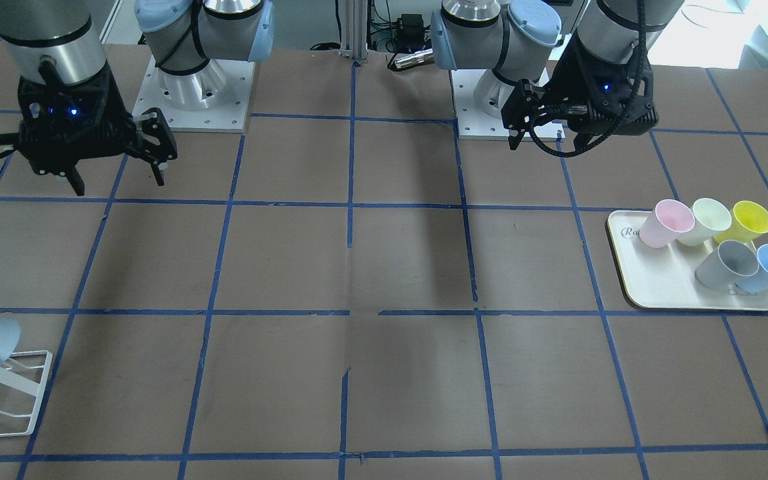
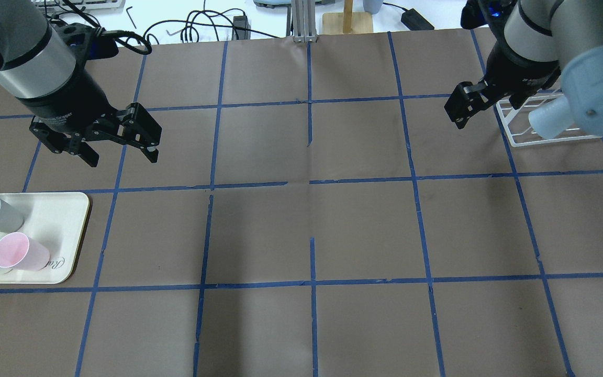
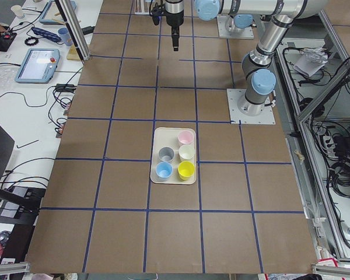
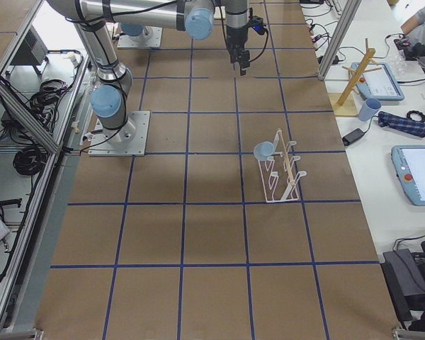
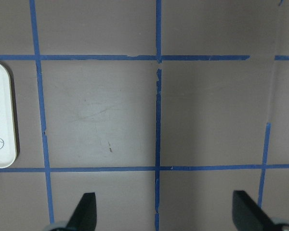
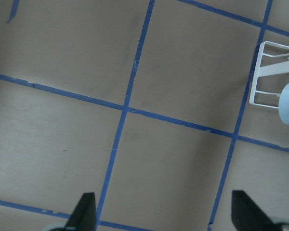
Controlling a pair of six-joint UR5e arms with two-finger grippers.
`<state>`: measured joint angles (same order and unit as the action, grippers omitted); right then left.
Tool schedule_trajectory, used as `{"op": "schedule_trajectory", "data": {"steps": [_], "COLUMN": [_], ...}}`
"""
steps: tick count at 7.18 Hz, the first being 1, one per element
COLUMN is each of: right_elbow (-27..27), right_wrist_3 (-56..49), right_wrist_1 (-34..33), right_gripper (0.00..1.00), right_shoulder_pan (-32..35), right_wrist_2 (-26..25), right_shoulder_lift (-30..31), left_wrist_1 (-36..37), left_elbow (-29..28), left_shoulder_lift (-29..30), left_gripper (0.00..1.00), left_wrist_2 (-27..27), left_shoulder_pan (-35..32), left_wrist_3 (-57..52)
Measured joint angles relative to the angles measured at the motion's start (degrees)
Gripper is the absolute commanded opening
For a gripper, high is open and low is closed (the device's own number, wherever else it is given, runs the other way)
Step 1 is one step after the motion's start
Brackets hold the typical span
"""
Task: Transfer IKEA cup to right arm and place on rack
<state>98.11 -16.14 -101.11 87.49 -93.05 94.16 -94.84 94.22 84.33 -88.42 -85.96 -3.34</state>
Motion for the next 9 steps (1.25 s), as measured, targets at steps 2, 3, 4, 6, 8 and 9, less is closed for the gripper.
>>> {"op": "schedule_trajectory", "data": {"steps": [2, 3, 4, 6, 8, 9], "right_elbow": [0.1, -1.9, -3.3, -3.9, -3.7, -3.6], "right_wrist_3": [4.9, 7.2, 8.3, 9.7, 11.0, 11.4], "right_wrist_1": [-0.2, 0.9, 1.6, 2.0, 2.1, 2.1], "right_gripper": [1.0, 1.0, 1.0, 1.0, 1.0, 1.0], "right_shoulder_pan": [0.5, 1.4, 2.5, 3.2, 3.4, 3.4], "right_wrist_2": [2.1, 2.5, 2.3, 2.0, 2.2, 2.5], "right_shoulder_lift": [1.4, 0.4, -0.5, -1.0, -1.2, -1.2], "left_wrist_1": [0.0, 0.0, 0.0, 0.0, 0.0, 0.0], "left_elbow": [0.0, 0.0, -0.1, -0.1, -0.1, -0.1], "left_shoulder_lift": [-0.1, -0.1, -0.1, -0.2, -0.1, -0.1], "left_gripper": [1.0, 1.0, 1.0, 1.0, 1.0, 1.0], "left_wrist_2": [-0.1, -0.1, -0.1, 0.0, 0.1, 0.1], "left_shoulder_pan": [0.0, 0.0, 0.0, 0.0, 0.0, 0.0], "left_wrist_3": [0.0, 0.0, 0.0, 0.0, 0.0, 0.0]}}
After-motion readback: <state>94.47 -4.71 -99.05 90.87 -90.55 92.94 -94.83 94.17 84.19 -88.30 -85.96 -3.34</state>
